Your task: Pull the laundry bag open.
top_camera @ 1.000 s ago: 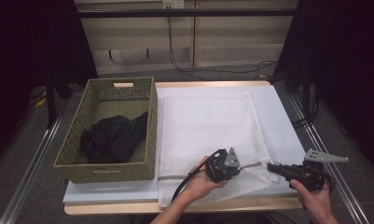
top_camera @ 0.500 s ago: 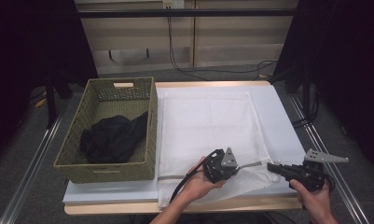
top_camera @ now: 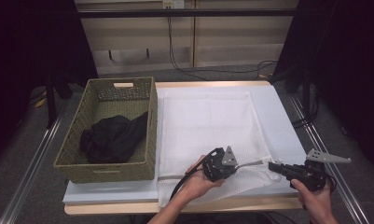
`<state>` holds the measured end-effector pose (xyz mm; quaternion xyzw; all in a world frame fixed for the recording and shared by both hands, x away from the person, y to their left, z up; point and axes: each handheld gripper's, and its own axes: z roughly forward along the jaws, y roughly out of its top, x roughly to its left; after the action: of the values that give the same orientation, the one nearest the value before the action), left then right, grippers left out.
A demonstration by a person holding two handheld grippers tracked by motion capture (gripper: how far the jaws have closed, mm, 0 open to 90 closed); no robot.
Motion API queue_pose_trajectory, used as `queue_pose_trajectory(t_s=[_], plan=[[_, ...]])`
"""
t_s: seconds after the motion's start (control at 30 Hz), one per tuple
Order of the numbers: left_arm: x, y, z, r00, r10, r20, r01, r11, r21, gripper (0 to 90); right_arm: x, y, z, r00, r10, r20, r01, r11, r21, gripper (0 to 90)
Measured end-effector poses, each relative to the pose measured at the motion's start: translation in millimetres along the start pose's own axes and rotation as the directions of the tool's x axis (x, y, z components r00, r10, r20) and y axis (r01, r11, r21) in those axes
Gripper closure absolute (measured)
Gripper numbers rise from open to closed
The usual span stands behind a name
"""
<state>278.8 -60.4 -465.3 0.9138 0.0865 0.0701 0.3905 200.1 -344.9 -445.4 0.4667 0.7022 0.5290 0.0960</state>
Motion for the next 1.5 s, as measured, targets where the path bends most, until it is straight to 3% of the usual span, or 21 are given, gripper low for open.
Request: queue_pose_trajectory(t_s=[0.03, 0.07, 0.13, 0.2, 0.27, 0.3, 0.37, 0.47, 0.5, 0.63, 0.83, 0.87, 1.03, 1.17, 1.2, 1.23, 1.27, 1.3, 1.4, 1.43, 1.5], plan=[[2.0, 0.1, -2.1, 0.9998, 0.021, 0.004, -0.021, 0.9997, 0.014, 86.1, 0.4, -0.6, 0.0, 1.0000, -0.001, 0.000, 0.001, 1.000, 0.000, 87.1], [1.2, -0.6, -2.3, 1.0000, 0.000, 0.001, 0.000, 1.0000, -0.003, 86.1, 0.7, -0.7, -0.2, 1.0000, -0.006, -0.001, 0.006, 1.000, 0.001, 87.0], [2.5, -1.5, -4.0, 1.0000, -0.003, -0.004, 0.003, 1.0000, 0.000, 86.3, 1.5, 0.0, -1.1, 1.0000, -0.004, -0.001, 0.004, 1.000, -0.003, 87.1], [4.0, -1.9, -6.6, 0.9998, 0.019, -0.005, -0.019, 0.9997, 0.017, 86.4, 1.3, -0.2, -0.9, 1.0000, -0.002, -0.004, 0.002, 1.000, -0.004, 87.1], [4.5, -3.0, -7.5, 0.9999, 0.009, -0.008, -0.009, 1.0000, -0.002, 86.5, 0.9, -0.9, -0.5, 1.0000, -0.007, -0.004, 0.007, 1.000, -0.001, 87.1], [4.4, -3.2, -8.8, 1.0000, 0.002, -0.005, -0.002, 0.9999, 0.013, 86.5, 1.0, -0.9, -0.3, 1.0000, -0.006, -0.004, 0.006, 1.000, -0.002, 87.1], [5.3, -5.1, -8.7, 0.9998, 0.021, -0.006, -0.020, 0.9996, 0.020, 86.6, 2.1, -0.4, 0.3, 1.0000, -0.007, -0.006, 0.007, 1.000, 0.000, 87.1], [4.4, -6.3, -9.4, 0.9999, -0.011, -0.011, 0.011, 0.9999, 0.007, 86.6, 3.3, -0.3, 0.7, 0.9999, -0.009, -0.008, 0.009, 1.000, -0.001, 87.1], [5.3, -5.9, -9.8, 0.9998, 0.021, -0.007, -0.021, 0.9995, 0.023, 86.6, 3.1, -0.5, 0.6, 0.9999, -0.008, -0.008, 0.008, 1.000, 0.000, 87.1], [3.3, -4.5, -9.6, 0.9994, 0.035, -0.006, -0.035, 0.9981, 0.052, 86.6, 2.6, -1.3, 1.3, 0.9999, -0.009, -0.008, 0.009, 1.000, 0.007, 87.1], [7.4, -7.0, -13.0, 0.9996, 0.014, -0.025, -0.013, 0.9978, 0.065, 86.8, 2.4, -1.4, 0.6, 0.9999, -0.009, -0.007, 0.009, 1.000, 0.005, 87.1], [7.4, -7.7, -12.0, 0.9998, 0.007, -0.018, -0.007, 0.9990, 0.044, 86.8, 2.3, -1.6, 0.7, 0.9999, -0.008, -0.006, 0.008, 1.000, 0.007, 87.1], [6.8, -7.1, -14.6, 0.9994, 0.032, -0.012, -0.031, 0.9979, 0.058, 86.8, 3.2, -0.5, -0.5, 0.9999, -0.012, -0.006, 0.012, 1.000, 0.002, 87.1], [8.5, -8.7, -16.2, 0.9997, 0.019, -0.013, -0.018, 0.9989, 0.043, 86.8, 3.3, 0.4, -1.9, 0.9999, -0.016, -0.002, 0.016, 1.000, 0.001, 87.0], [7.8, -8.3, -17.0, 0.9997, -0.006, -0.022, 0.006, 0.9994, 0.035, 86.8, 2.4, 1.5, -2.4, 0.9997, -0.022, -0.008, 0.022, 1.000, -0.002, 87.0], [10.3, -8.3, -17.9, 0.9998, 0.012, -0.014, -0.012, 0.9992, 0.039, 86.8, 2.2, 1.8, -2.1, 0.9998, -0.020, -0.008, 0.020, 1.000, -0.004, 87.1], [9.1, -8.8, -17.7, 0.9998, -0.009, -0.019, 0.010, 0.9993, 0.036, 86.8, 2.1, 1.7, -1.7, 0.9998, -0.018, -0.004, 0.018, 1.000, -0.002, 87.0], [9.9, -8.9, -18.1, 0.9998, 0.017, -0.014, -0.016, 0.9989, 0.044, 86.8, 2.1, 1.6, -1.6, 0.9998, -0.019, -0.006, 0.019, 1.000, 0.003, 87.1], [8.6, -10.0, -17.8, 0.9999, 0.005, -0.015, -0.004, 0.9985, 0.055, 86.8, 2.9, 1.4, -1.6, 0.9998, -0.020, -0.003, 0.020, 1.000, 0.003, 87.1], [10.0, -10.5, -18.3, 0.9995, 0.027, -0.019, -0.025, 0.9974, 0.068, 86.8, 2.8, 1.4, -1.9, 0.9998, -0.020, -0.006, 0.020, 1.000, 0.003, 87.1], [9.7, -13.0, -17.5, 0.9998, 0.009, -0.018, -0.008, 0.9984, 0.056, 86.8, 2.0, 1.3, -2.9, 0.9999, -0.015, -0.002, 0.015, 1.000, -0.003, 87.1]])
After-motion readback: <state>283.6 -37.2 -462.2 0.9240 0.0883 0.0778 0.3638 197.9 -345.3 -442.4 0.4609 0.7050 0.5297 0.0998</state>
